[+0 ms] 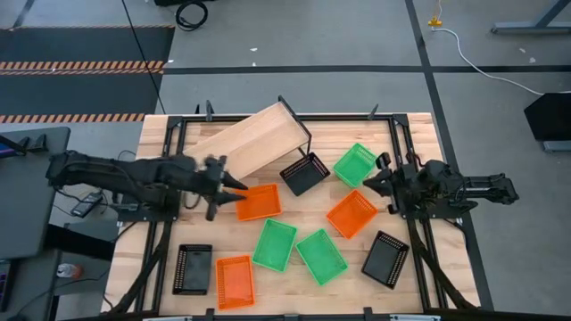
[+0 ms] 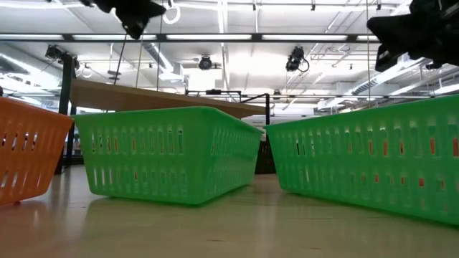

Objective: Stack baskets on shelf by color
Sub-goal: Put the top left orange basket on the shelf

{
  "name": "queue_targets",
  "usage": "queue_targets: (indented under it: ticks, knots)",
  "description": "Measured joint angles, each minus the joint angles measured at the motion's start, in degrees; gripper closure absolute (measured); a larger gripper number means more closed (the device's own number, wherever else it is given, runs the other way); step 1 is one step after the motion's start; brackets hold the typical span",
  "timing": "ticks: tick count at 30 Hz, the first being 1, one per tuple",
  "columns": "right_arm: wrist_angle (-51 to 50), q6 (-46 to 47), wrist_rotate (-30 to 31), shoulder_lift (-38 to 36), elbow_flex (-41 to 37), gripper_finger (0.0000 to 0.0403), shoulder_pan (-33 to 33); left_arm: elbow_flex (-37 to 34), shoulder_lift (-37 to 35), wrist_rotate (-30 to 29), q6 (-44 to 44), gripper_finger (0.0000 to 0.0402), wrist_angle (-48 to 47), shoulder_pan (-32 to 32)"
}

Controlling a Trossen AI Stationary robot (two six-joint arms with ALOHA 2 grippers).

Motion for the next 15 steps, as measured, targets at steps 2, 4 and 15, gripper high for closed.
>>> queue_targets:
  ticks: [2,4,15]
  knots:
    - [1.19,-2.07,3.17,0.0,0.0,0.0361,0.0,4.5,5.52,-0.07,0.15,0.0226,-4.62,-1.48]
    - [1.38,-4.77,6.6,0.0,0.02,0.035,0.0,8.79,10.88,-0.53,0.12,0.0211,-9.79,-3.01]
    - [0.94,-9.92,23.34,0.0,0.02,0.028,-1.7,27.71,34.28,-7.54,-2.24,0.019,-33.02,-8.82]
